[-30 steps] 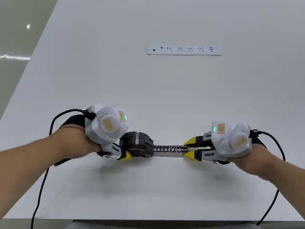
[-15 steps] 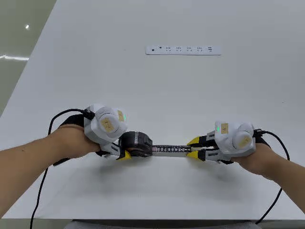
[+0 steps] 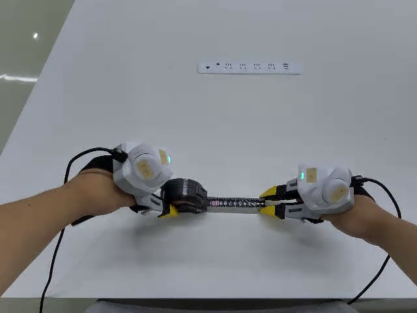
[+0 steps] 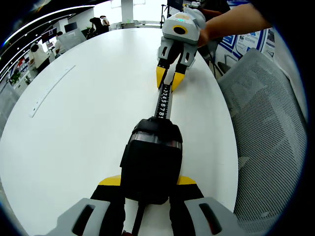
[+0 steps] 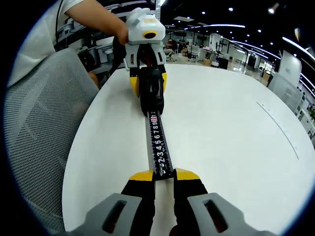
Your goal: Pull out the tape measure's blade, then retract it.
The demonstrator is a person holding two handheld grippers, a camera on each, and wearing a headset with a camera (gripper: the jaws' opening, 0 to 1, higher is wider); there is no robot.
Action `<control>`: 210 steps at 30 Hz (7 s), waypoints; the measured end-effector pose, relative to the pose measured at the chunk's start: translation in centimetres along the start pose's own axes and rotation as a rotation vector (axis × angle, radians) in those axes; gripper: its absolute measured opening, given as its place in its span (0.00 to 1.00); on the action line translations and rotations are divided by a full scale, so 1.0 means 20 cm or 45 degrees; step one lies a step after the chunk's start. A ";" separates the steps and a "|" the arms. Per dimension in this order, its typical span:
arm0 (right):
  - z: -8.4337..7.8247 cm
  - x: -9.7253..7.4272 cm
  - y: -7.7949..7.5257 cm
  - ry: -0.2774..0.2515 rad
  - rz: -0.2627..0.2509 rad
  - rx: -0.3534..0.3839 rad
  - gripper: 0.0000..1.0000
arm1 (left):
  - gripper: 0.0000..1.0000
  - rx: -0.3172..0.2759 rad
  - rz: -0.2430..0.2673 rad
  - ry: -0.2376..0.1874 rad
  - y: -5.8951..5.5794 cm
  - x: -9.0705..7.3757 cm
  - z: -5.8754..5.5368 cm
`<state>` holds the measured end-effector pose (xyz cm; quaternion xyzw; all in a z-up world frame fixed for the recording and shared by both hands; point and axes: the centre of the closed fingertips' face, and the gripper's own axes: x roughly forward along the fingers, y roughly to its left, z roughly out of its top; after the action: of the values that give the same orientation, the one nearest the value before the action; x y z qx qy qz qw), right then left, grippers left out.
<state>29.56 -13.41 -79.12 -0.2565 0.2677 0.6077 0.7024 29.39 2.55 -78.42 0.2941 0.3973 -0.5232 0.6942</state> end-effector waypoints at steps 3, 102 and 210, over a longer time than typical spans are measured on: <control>-0.01 -0.01 0.00 0.005 -0.001 0.000 0.09 | 0.32 0.002 0.000 0.000 0.00 0.00 0.00; -0.29 -0.36 -0.05 0.143 -0.030 0.019 0.09 | 0.32 -0.011 0.000 0.001 -0.01 0.00 0.01; -0.30 -0.52 -0.06 0.135 -0.215 0.164 0.32 | 0.49 -0.122 0.113 -0.157 0.01 -0.14 0.04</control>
<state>29.23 -25.10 -76.28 -0.2643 0.3203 0.5134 0.7510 29.32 3.39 -75.61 0.2452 0.3649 -0.4895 0.7531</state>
